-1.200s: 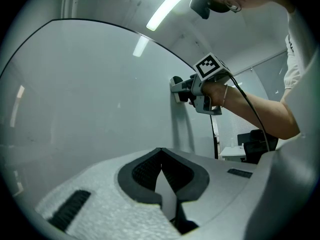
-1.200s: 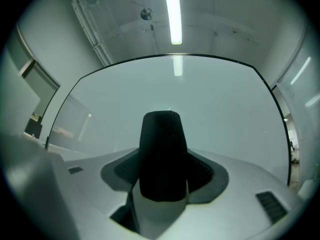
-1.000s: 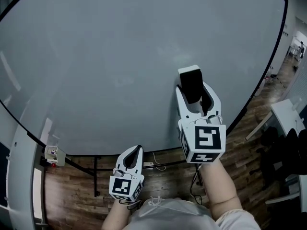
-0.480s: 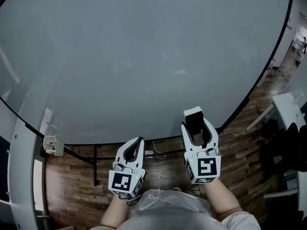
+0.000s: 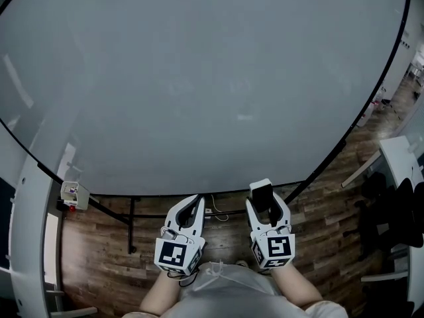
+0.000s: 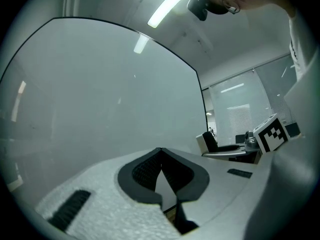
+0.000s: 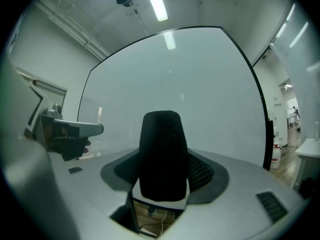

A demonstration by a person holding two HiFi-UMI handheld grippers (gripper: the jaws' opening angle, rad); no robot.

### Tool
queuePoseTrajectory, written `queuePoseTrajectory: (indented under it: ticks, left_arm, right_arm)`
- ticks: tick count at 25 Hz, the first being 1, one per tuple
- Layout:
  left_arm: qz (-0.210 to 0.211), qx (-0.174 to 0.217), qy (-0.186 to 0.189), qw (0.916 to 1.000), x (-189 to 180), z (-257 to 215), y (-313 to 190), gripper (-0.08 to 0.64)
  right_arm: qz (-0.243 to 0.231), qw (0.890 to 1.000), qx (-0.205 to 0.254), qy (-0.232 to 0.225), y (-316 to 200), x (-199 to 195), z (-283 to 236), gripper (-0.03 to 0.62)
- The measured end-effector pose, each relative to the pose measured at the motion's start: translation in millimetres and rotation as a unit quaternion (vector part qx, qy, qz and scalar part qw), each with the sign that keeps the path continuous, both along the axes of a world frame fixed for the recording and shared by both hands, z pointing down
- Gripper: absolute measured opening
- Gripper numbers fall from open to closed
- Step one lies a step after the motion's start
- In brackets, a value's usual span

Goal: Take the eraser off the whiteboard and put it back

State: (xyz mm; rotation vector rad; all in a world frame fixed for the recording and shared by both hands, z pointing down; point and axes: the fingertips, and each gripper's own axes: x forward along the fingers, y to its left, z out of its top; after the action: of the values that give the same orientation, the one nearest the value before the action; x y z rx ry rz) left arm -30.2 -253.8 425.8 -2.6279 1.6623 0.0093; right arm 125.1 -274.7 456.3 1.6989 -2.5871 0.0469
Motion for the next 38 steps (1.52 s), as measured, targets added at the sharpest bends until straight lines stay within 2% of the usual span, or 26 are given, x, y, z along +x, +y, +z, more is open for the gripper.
queuePoseTrajectory:
  ticks: [3, 5, 8, 16, 21, 28, 38]
  left_arm:
    - [-0.011, 0.002, -0.025, 0.9996, 2, -1, -2, 0.015]
    - [-0.024, 0.005, -0.017, 0.9995, 1, -5, -4, 0.015]
    - [-0.02, 0.007, 0.004, 0.9998, 4, -6, -5, 0.015]
    - [-0.013, 0.003, 0.004, 0.9999, 6, -2, -8, 0.015]
    - [-0.008, -0.007, 0.021, 0.9997, 5, 2, -13, 0.015]
    - [0.005, -0.035, 0.021, 0.9992, 8, 19, -21, 0.015]
    - [0.0, -0.033, 0.023, 0.9992, 7, 21, -35, 0.015]
  right_arm:
    - [-0.003, 1.0, 0.006, 0.002, -2, -1, -4, 0.261]
    - [-0.006, 1.0, 0.007, -0.001, -4, -1, -7, 0.261]
    - [-0.009, 1.0, 0.007, -0.002, -5, 0, -10, 0.261]
    - [-0.003, 1.0, 0.001, 0.0, -10, 3, -7, 0.261]
    - [0.0, 1.0, 0.0, 0.014, -20, 6, -13, 0.261]
    - [0.019, 0.997, 0.067, 0.027, -59, 15, -78, 0.261]
    - [0.032, 0.99, 0.132, 0.027, -101, 6, -161, 0.261]
